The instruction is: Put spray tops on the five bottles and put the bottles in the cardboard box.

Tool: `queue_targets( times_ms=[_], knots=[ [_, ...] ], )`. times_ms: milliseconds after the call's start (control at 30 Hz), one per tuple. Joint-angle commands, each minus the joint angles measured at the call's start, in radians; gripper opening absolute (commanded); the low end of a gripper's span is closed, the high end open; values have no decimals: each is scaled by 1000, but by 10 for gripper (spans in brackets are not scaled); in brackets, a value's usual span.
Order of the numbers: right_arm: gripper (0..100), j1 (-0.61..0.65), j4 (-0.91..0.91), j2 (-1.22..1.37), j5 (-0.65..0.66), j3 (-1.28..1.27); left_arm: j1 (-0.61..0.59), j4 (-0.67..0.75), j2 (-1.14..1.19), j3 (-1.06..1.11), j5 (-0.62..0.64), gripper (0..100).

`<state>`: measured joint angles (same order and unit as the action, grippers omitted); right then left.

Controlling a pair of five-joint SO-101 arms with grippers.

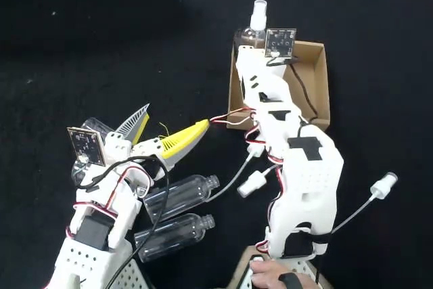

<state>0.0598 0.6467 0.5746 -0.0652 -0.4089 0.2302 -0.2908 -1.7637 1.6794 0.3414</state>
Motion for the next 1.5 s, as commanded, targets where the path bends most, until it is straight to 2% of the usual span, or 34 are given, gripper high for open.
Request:
queue_targets(
  times_ms=[0, 133, 233, 600, 800, 1067, 1467],
  knots=[
    [72, 15, 26, -5, 0, 59, 10, 3, -18, 22, 12, 464],
    [206, 34, 5, -5, 0, 59, 10, 3, -18, 22, 12, 464],
    [214, 51, -48, -10, 0, 65, 10, 3, -18, 22, 12, 464],
    [216, 58, -48, -10, 0, 64, 10, 3, -18, 22, 12, 464],
    [361, 71, -55, -12, 0, 64, 10, 3, -18, 22, 12, 464],
    [338, 84, -55, -15, 0, 58, 10, 3, -18, 22, 12, 464],
    [340, 78, -55, -220, -6, -107, 10, 3, -18, 22, 12, 464]
  ],
)
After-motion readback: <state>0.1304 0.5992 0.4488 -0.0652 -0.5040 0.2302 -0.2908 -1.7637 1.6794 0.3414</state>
